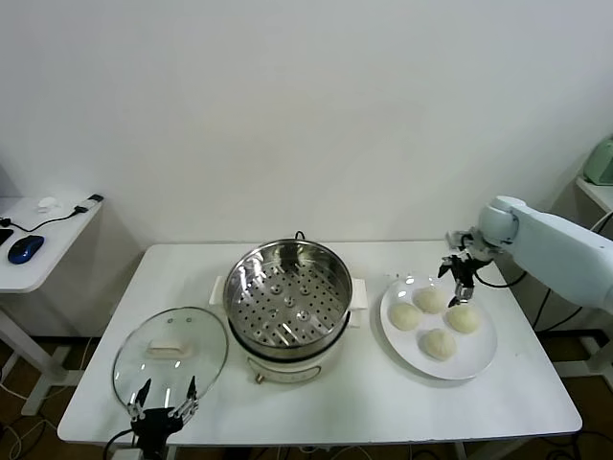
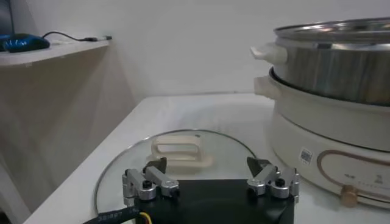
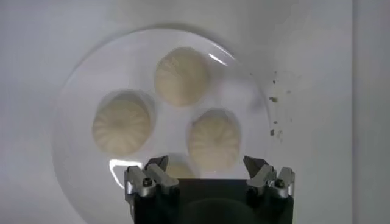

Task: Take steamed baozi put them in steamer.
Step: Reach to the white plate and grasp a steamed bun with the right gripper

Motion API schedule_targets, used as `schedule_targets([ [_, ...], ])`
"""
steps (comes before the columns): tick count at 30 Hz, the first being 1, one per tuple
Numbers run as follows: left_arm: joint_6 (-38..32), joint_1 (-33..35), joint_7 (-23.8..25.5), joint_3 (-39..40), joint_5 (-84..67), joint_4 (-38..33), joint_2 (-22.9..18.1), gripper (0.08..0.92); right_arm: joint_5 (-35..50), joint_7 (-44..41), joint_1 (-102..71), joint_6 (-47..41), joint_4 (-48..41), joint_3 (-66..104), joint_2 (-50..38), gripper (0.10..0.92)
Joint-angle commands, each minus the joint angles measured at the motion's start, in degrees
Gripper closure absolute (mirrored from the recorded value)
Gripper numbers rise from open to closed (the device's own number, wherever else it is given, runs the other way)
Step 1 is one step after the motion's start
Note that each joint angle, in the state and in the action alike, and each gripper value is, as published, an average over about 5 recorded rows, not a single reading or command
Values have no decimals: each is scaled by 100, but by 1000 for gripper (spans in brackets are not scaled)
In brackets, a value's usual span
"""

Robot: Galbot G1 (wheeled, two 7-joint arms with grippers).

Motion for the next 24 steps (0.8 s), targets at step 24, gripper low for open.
schedule_targets([
  [24,-78,78,-31,29,52,67,-37,177,-405,125,-571,-43,-1224,755,817,357],
])
